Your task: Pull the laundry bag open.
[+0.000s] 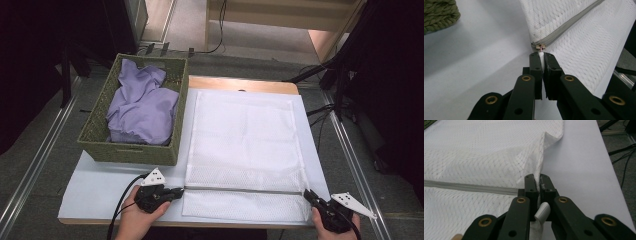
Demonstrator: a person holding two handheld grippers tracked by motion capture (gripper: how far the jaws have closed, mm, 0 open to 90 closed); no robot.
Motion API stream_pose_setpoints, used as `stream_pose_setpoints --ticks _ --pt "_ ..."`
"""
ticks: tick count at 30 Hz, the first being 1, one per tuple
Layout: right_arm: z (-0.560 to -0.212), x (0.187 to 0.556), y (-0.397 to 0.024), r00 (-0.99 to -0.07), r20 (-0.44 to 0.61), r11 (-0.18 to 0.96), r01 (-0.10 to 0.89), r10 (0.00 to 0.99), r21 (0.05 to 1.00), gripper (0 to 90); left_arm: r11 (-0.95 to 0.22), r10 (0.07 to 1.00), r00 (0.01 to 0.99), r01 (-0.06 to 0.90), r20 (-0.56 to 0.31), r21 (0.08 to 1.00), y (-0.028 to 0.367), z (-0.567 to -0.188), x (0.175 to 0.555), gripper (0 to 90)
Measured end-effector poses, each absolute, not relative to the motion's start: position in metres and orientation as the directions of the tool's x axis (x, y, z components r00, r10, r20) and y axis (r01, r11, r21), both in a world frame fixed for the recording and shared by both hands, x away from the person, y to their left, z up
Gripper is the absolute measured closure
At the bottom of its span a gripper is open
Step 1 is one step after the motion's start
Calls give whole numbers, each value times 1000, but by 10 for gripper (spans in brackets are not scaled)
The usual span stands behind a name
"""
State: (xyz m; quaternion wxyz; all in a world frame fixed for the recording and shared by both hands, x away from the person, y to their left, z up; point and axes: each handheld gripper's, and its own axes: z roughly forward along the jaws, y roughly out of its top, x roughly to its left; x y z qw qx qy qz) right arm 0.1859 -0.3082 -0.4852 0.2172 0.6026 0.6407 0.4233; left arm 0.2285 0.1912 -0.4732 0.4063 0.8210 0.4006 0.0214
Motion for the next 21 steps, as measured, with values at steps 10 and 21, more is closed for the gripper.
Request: stream_pose_setpoints --ticks 10,21 --pt "-474 184 -312 -159 211 -91 549 965 831 560 -278 683 673 599 -284 751 196 -464 226 663" --pt "-454 180 -286 -222 150 -20 497 963 867 516 -251 659 709 522 -251 815 190 -449 218 783"
